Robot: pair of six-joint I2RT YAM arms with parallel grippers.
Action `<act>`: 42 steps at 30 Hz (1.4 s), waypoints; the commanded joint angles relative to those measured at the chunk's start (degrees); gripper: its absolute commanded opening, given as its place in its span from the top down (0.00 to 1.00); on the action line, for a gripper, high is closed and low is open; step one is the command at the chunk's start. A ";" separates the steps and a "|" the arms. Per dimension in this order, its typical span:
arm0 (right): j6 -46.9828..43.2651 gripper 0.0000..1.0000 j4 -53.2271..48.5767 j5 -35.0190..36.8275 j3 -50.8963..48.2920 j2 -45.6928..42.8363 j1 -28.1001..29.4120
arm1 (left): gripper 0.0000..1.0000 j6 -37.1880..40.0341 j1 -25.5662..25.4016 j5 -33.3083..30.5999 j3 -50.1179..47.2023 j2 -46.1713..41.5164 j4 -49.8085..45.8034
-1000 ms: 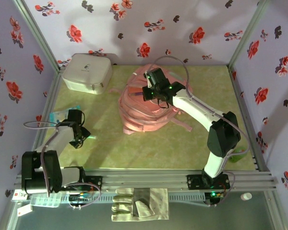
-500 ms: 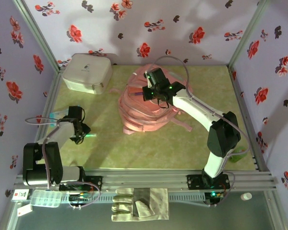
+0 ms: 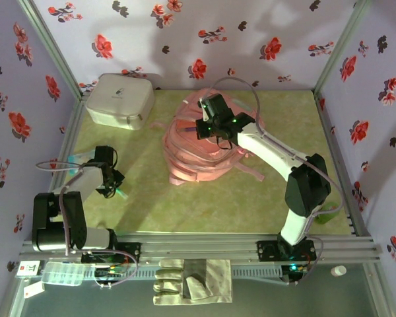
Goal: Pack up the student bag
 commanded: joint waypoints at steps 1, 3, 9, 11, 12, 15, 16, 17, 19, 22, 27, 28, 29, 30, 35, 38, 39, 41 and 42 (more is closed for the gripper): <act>1.64 1.00 2.96 -0.54 -0.35 -2.60 -0.07 | 0.87 0.62 0.57 2.03 0.51 -0.72 -0.29; 1.64 1.00 2.96 -0.54 -0.31 -2.63 -0.07 | 0.88 1.49 0.53 4.10 1.01 -1.09 -0.15; 1.73 1.00 3.18 -0.40 -0.44 -3.03 -0.16 | 0.88 1.35 -0.81 9.75 4.05 -5.81 -1.75; 1.90 1.00 3.41 -0.36 -0.61 -3.20 -0.31 | 0.87 1.03 -2.08 11.53 5.47 -7.48 -2.03; 1.98 1.00 3.57 -0.36 -0.55 -3.18 -0.33 | 0.87 0.77 -2.70 12.71 6.16 -7.90 -2.18; 2.45 1.00 4.01 -0.67 -0.94 -3.37 -0.59 | 0.86 -0.30 -5.27 16.69 8.18 -8.81 -0.73; 2.73 1.00 4.13 -0.82 -1.01 -3.39 -0.75 | 0.86 -0.76 -6.34 18.03 8.74 -9.06 0.58; 2.93 1.00 4.32 -0.95 -1.24 -3.42 -0.85 | 0.85 -1.60 -7.53 19.27 9.31 -9.15 1.86; 3.36 1.00 4.76 -1.44 -1.58 -3.58 -1.19 | 0.85 -3.45 -10.03 21.39 10.41 -9.16 5.22; 3.81 1.00 5.14 -2.24 -1.93 -3.74 -1.62 | 0.84 -6.25 -14.05 23.53 11.99 -8.48 10.90; 4.73 1.00 5.98 -3.16 -2.16 -4.09 -2.48 | 0.84 -11.43 -19.47 25.77 13.83 -4.68 21.51; 5.03 1.00 6.26 -3.33 -2.28 -4.29 -2.68 | 0.84 -12.72 -20.53 26.23 14.01 -3.69 23.97; 5.38 1.00 6.60 -3.51 -2.29 -4.49 -2.92 | 0.84 -14.15 -21.67 26.71 14.16 -2.60 26.59; 5.71 1.00 6.73 -3.69 -2.32 -4.57 -3.12 | 0.85 -15.21 -22.61 27.00 14.38 -1.71 28.67; 6.89 1.00 7.93 -4.72 -1.94 -4.85 -3.98 | 0.85 -19.28 -27.45 27.50 17.10 3.90 36.57; 7.46 1.00 8.30 -5.35 -1.51 -4.76 -4.38 | 0.85 -21.46 -28.90 27.44 19.41 7.79 37.54; 7.61 1.00 8.55 -5.56 -1.41 -4.64 -4.44 | 0.85 -22.25 -29.17 27.40 19.90 9.01 38.43; 7.96 1.00 9.06 -5.81 -1.41 -4.67 -4.55 | 0.85 -23.69 -29.62 27.09 21.55 11.71 38.77; 8.05 1.00 9.17 -5.93 -1.31 -4.63 -4.63 | 0.86 -24.01 -29.76 27.08 22.49 12.80 39.17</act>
